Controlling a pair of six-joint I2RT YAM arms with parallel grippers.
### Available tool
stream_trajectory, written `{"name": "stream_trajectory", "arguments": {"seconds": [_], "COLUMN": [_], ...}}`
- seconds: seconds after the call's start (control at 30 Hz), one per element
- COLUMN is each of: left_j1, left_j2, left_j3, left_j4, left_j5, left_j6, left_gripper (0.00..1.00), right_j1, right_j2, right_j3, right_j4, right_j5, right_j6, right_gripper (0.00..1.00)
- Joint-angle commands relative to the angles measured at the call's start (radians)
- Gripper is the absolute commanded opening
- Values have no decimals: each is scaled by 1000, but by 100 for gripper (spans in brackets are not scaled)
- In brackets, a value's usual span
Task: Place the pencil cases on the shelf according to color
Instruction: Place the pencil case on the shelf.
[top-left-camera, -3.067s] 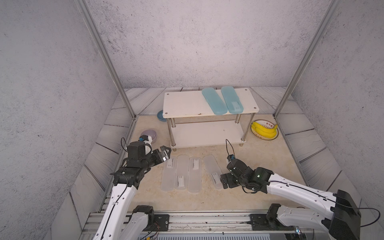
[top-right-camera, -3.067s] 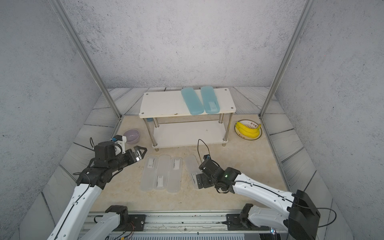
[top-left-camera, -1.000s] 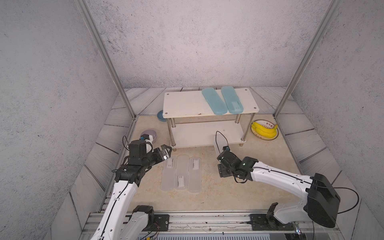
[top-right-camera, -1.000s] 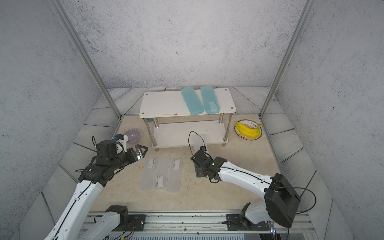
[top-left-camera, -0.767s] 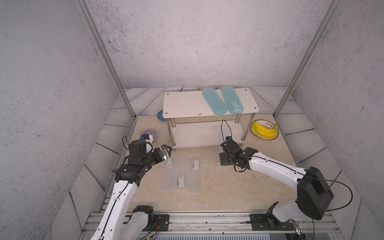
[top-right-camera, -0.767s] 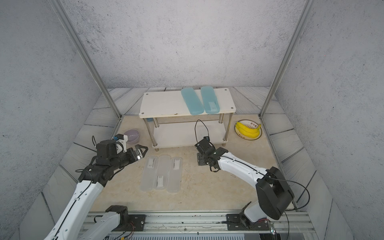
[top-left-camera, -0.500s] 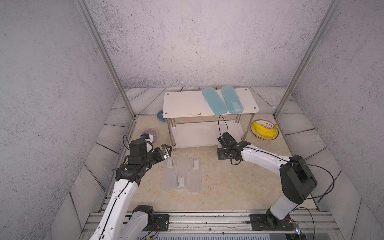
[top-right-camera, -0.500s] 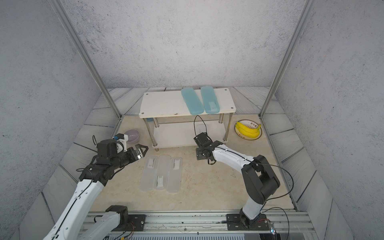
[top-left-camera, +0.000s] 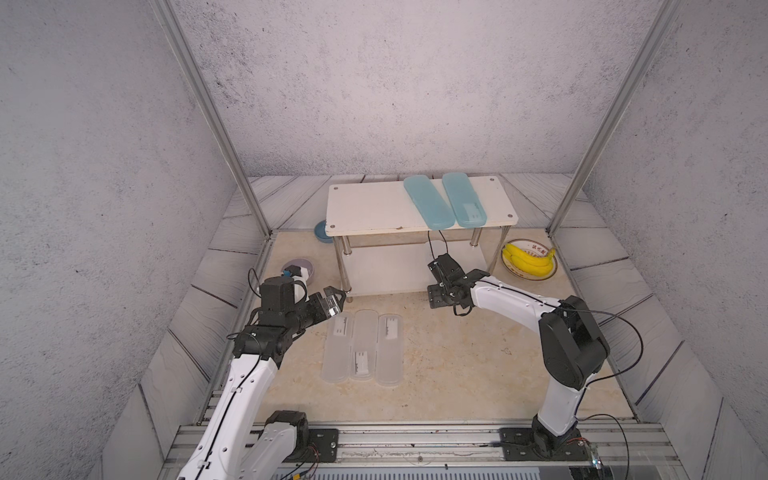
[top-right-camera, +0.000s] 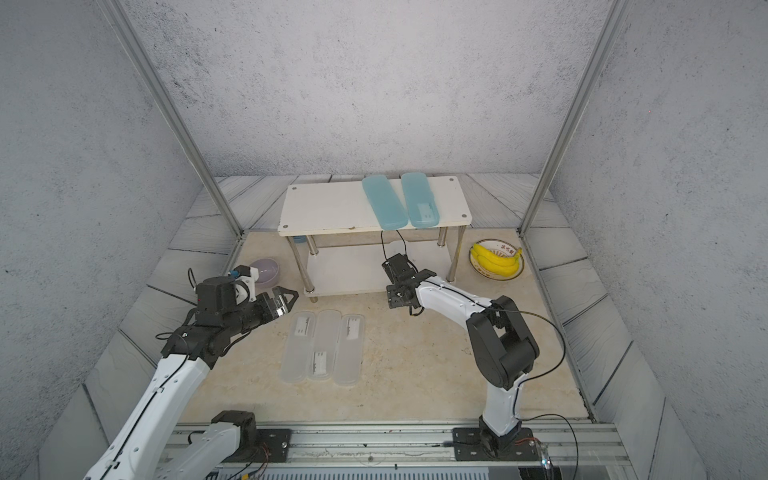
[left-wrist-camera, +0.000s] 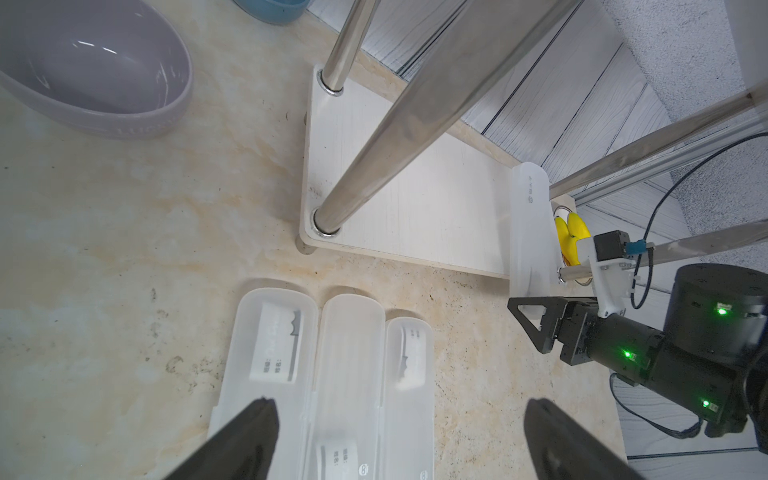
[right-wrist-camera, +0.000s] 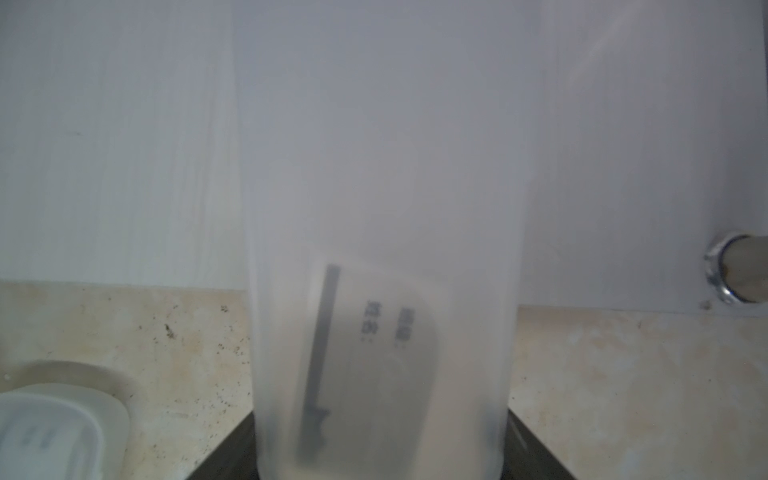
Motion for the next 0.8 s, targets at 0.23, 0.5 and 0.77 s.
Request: {"name": "stream_trajectory", "arguments": {"seconds": [0.23, 0.5, 0.77], "left_j1": [-5, -5, -6], "left_j2": [0, -10, -13], "left_j3": [-2, -2, 8], "left_j4": [12, 9, 3], "left_j5": [8, 5, 5], "left_j6": [22, 20, 23], "left_gripper": [99, 99, 99], "right_j1": [-10, -9, -9], "right_j2": [-23, -72, -98], "right_j3": [40, 23, -35], "right_j4": [-33, -82, -108], "right_j5": [31, 15, 8], "right_j6": [-20, -29, -23], "right_gripper": [87, 88, 88]}}
